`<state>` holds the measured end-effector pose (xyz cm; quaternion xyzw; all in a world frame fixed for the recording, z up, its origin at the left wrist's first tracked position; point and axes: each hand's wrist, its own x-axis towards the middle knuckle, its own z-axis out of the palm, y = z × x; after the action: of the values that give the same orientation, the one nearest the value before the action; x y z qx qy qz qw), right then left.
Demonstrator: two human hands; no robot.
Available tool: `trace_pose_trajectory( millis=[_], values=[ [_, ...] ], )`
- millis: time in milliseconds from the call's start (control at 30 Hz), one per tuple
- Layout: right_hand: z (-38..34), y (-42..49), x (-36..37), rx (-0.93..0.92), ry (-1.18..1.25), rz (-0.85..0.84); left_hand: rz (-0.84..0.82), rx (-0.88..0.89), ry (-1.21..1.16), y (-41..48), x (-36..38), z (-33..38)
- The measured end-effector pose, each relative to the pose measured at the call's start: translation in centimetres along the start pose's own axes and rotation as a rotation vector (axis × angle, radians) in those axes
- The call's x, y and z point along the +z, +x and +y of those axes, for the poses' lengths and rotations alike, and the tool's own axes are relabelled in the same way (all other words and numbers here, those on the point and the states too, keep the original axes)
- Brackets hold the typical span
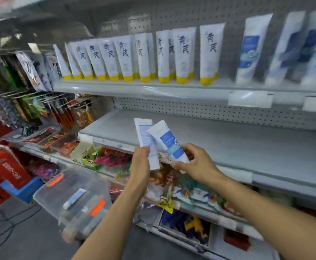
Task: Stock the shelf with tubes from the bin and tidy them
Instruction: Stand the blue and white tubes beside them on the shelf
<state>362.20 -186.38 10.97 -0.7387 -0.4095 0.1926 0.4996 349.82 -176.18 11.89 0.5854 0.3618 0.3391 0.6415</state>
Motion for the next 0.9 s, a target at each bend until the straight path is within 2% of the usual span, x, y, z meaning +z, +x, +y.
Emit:
trace_pose_trajectory(
  millis=[200,400,733,900],
  values=[
    [-0.1,-4.5,-13.9,-0.079,-0.020,0.135,-0.165,0.212,0.050,-5.5,12.3,3.4],
    [-1.3,-7.7,-23.6,-0.137,-0.053,0.288,-0.284,0.448,0.086,-9.6,21.3,7.1],
    [-3.3,-8.1,-34.3,-0.135,-0.055,0.664,-0.434,0.556,0.075,-9.0,29.5,10.9],
    [-2.9,-5.9,-38.6,-0.041,-0.096,0.779,-0.415,0.577,0.140,-7.8,31.9,11.3]
  ],
)
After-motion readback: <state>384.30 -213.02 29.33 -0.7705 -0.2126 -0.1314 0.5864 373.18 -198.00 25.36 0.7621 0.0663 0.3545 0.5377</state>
